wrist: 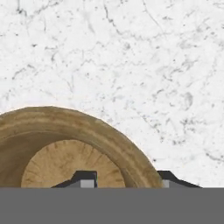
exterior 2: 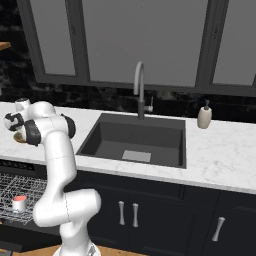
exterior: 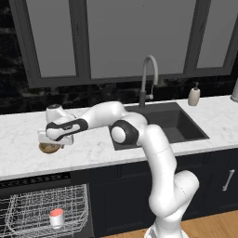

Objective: Pick up the cup and bowl from the counter, place them in the dishwasher, and close the dishwasher door.

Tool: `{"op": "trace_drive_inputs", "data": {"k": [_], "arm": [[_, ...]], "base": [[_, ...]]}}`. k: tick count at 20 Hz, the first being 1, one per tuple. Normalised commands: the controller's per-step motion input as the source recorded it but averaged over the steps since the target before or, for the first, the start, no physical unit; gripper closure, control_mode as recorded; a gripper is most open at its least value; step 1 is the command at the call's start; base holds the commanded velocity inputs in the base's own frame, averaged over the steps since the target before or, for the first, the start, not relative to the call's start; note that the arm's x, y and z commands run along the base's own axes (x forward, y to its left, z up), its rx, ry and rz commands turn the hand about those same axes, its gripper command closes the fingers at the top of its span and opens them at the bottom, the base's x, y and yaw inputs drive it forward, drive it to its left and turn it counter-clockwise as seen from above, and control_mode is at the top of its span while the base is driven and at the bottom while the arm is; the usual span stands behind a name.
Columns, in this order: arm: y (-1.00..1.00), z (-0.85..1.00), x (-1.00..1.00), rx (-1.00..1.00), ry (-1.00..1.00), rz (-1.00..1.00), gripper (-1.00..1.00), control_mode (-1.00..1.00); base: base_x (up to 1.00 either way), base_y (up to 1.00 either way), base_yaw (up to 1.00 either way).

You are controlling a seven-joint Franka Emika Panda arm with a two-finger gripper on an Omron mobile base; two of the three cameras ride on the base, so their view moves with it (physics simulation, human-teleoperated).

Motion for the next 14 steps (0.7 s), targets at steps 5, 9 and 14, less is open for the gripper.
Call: {"op": "trace_drive_inputs", "data": {"k": [5,9,14], "arm": [[-0.02,-0.10,0.00,0.00,0.00,-0.02,1.00,-1.00],[-0.53,-0.20,-0.14,0.02,0.00,-0.01,1.00,-1.00],[-0.77,-0.28,-0.35,0.04,0.00,-0.03,1.00,-1.00]], "base": [[0.00,0.00,0.00],[0.00,0.00,0.00],[0.00,0.00,0.00]]}}
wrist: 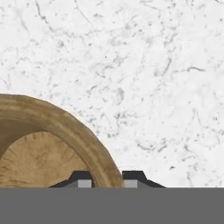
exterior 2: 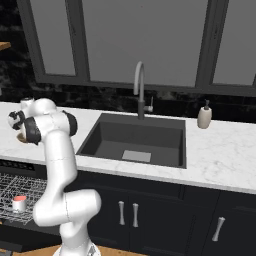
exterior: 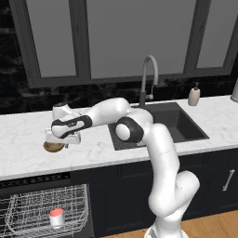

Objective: Pick up the cup and bowl from the counter, place them in the dishwasher, and close the dishwasher door.

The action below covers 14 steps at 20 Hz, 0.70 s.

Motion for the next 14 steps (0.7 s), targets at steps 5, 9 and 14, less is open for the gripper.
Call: {"op": "trace_drive_inputs", "data": {"k": [5,9,14], "arm": [[-0.63,-0.20,-0.86,0.04,-0.08,-0.06,1.00,-1.00],[-0.10,0.37,-1.00,0.03,-0.26,0.00,1.00,-1.00],[0.03,0.31,-1.00,0.00,-0.20,0.00,1.00,-1.00]], "base": [[0.00,0.00,0.00],[0.00,0.00,0.00],[0.00,0.00,0.00]]}}
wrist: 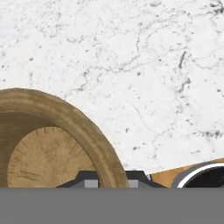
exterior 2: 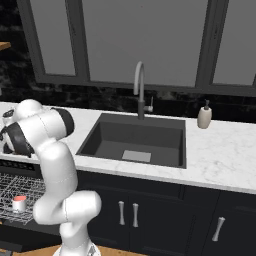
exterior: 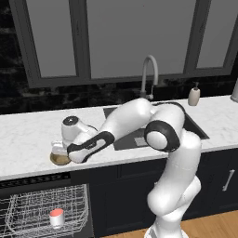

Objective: Pick up the cup and bowl from the counter, place them in the dishwasher, and close the dishwasher door.

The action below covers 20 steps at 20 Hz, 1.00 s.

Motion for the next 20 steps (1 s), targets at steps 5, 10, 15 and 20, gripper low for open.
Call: {"op": "trace_drive_inputs", "data": {"k": [5,10,15,20], "arm": [[0.23,0.13,-1.00,0.04,-0.07,0.00,1.00,-1.00],[0.40,0.28,-1.00,0.10,0.00,0.00,1.00,-1.00],[0.43,0.08,-1.00,0.04,0.00,0.00,1.00,-1.00],[0.61,-0.33,-0.88,0.00,0.00,-0.01,1.00,-1.00]], "base": [[0.00,0.00,0.00],[0.00,0.00,0.00],[0.00,0.00,0.00],[0.00,0.00,0.00]]}}
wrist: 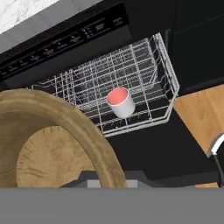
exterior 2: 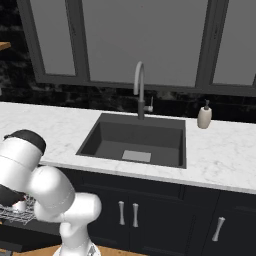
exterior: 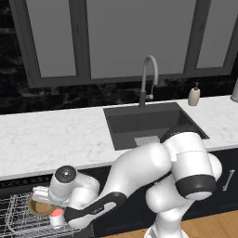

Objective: Pick up the cup and bowl from the counter, place them in the dishwasher, and close the dishwasher door.

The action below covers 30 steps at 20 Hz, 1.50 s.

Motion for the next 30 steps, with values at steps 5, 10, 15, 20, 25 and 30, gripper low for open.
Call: {"op": "trace_drive_inputs", "data": {"k": [5,10,15,20,25,30], "arm": [[0.41,-0.63,-0.49,0.00,0.00,-0.02,1.00,-1.00],[0.29,-0.69,0.00,-0.05,-0.02,-0.03,1.00,-1.00],[0.41,-0.41,0.09,-0.07,-0.01,-0.09,1.00,-1.00],[0.47,-0.25,0.01,-0.07,0.00,-0.09,1.00,-1.00],[0.25,-0.10,0.29,-0.01,0.02,-0.05,1.00,-1.00],[0.15,0.01,0.14,-0.01,0.00,-0.02,1.00,-1.00]], "base": [[0.00,0.00,0.00],[0.00,0.00,0.00],[0.00,0.00,0.00],[0.00,0.00,0.00],[0.00,0.00,0.00],[0.00,0.00,0.00]]}}
